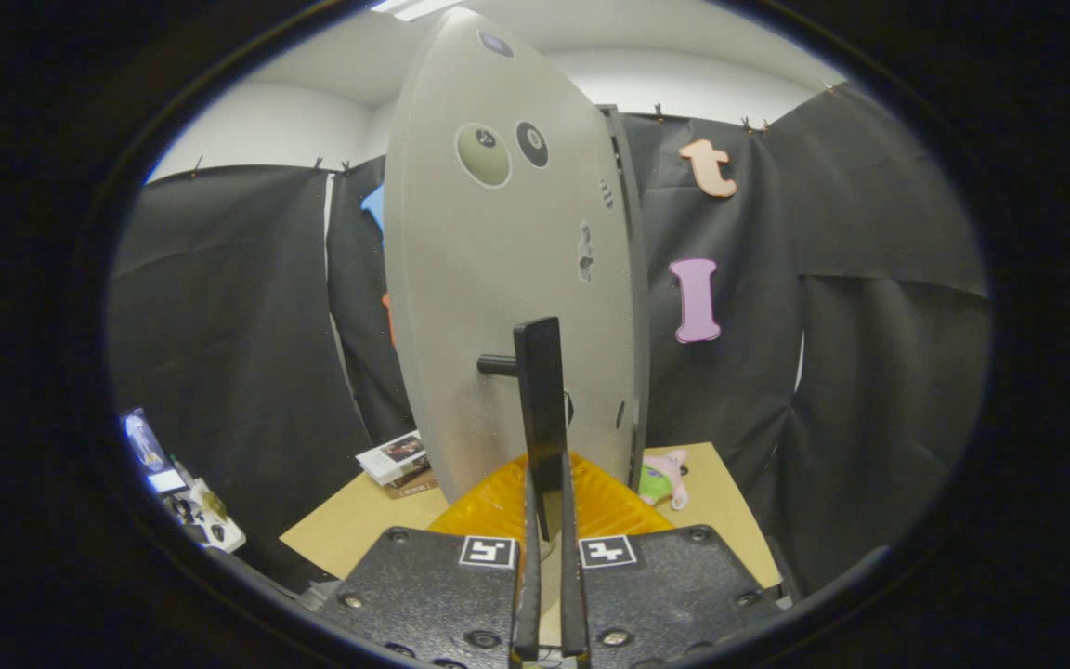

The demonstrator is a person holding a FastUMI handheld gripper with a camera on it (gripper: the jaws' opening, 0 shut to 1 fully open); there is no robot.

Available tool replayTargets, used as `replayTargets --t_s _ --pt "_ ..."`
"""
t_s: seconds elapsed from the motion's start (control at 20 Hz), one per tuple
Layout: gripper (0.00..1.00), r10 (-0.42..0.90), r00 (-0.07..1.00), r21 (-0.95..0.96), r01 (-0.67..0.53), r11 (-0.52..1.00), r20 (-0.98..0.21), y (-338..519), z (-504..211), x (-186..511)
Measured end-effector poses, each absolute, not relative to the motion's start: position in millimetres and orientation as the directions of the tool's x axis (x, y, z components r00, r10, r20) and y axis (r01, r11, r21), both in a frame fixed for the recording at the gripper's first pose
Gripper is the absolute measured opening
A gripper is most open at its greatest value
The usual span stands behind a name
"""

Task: Open the shoe cabinet door, grab the shoes and put them into the shoe cabinet, then close the shoe cabinet door.

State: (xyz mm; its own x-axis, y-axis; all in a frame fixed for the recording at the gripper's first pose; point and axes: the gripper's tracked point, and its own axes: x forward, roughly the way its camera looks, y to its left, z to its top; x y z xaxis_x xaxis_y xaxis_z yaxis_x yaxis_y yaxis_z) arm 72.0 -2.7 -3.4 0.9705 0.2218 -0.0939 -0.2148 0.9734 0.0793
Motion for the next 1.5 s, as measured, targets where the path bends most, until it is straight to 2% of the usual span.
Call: replayTargets --t_s 0.5,0.7,0.85,1.3,1.35,1.5 --pt "0.05 0.098 0.991 0.081 -0.091 0.993 -0.091 -62 -4 78" --pt "0.05 0.057 0.993 0.109 -0.046 0.993 -0.103 -88 -4 76" --pt "0.05 0.088 0.991 0.158 -0.071 0.985 -0.105 -90 -3 80" --pt "0.07 0.028 0.992 0.121 -0.013 0.993 -0.125 -96 -13 57" --pt "0.09 0.006 0.992 0.106 0.008 0.994 -0.125 -100 -16 47" --pt "0.43 -0.079 0.990 0.044 0.085 0.995 -0.116 -112 -19 25"
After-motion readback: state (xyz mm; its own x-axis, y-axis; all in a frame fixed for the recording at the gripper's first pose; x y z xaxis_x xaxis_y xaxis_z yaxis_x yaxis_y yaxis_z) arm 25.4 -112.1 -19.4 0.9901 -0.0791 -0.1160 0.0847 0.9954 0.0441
